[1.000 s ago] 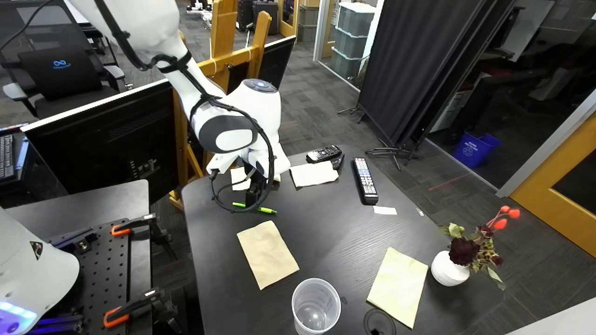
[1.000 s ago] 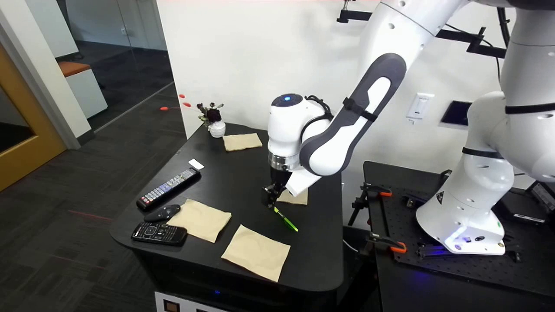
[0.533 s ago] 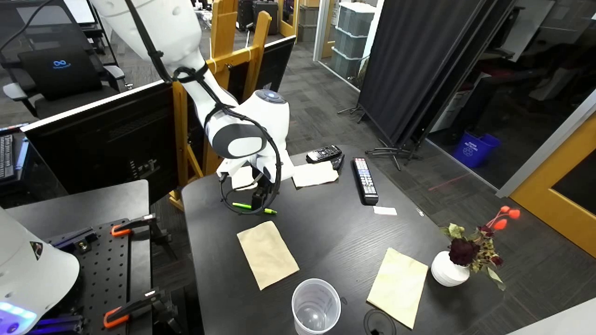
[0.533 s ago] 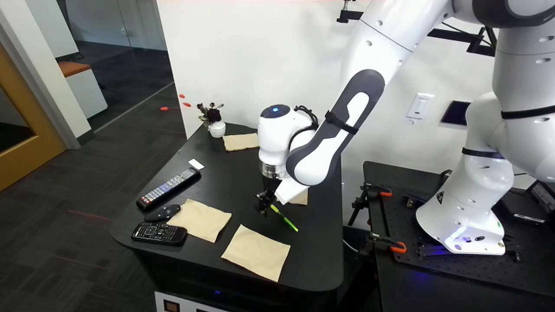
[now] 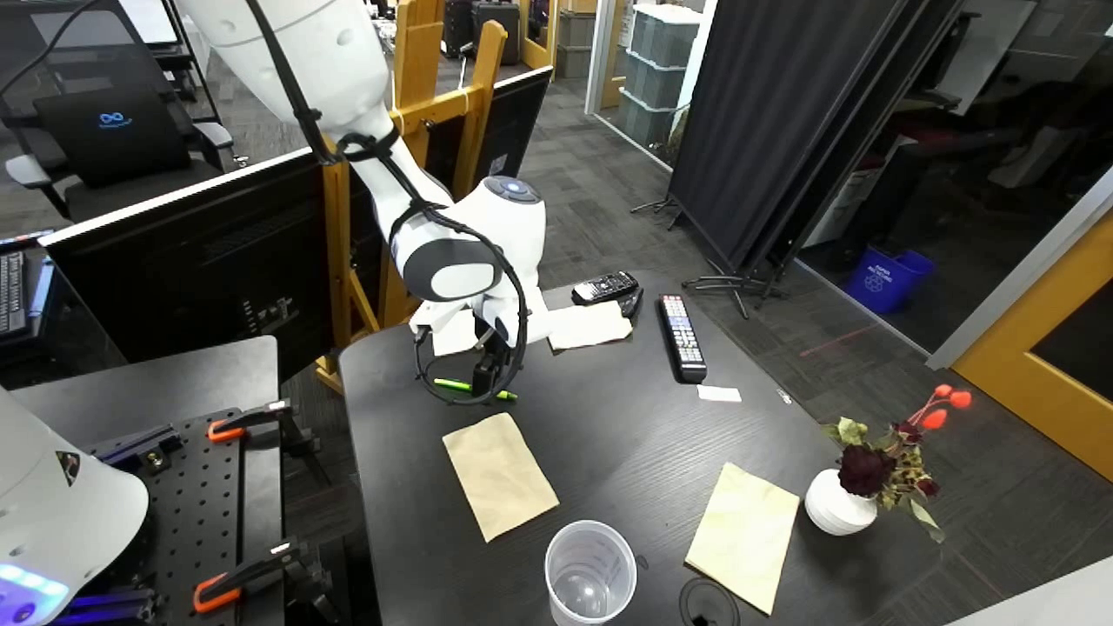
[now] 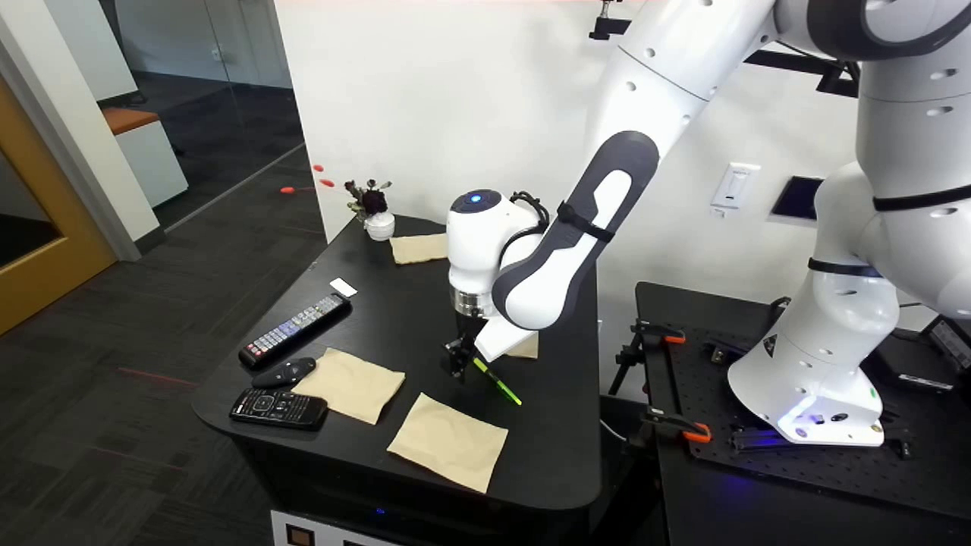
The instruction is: Put the pen into the cup.
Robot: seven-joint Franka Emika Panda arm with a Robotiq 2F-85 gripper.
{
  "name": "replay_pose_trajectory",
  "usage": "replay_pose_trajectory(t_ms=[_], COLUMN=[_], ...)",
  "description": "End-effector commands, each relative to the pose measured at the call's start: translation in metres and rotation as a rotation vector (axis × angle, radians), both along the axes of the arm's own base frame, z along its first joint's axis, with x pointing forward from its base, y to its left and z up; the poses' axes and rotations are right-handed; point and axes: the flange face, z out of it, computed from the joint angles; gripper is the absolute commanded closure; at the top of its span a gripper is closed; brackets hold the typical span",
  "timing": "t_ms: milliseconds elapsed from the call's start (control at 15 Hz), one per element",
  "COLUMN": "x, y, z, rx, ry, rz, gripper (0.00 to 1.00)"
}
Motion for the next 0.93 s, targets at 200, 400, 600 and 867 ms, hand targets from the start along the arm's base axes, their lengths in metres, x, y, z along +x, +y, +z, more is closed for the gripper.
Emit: replay_pose_trajectory(t_ms=[200,400,600,867], x=[0.003,0.002,0.001,-0.001], y=[0.002,0.003,0.005,0.002], z=[-0.002,-0.002,-0.003,0.016], rx=[0.001,0.003,0.004,-0.007], ry=[0.022,0.020,0.023,0.010], rz=[-0.025,-0.026,-0.027,-0.037], gripper=[0.58,0.80,1.00,0.97])
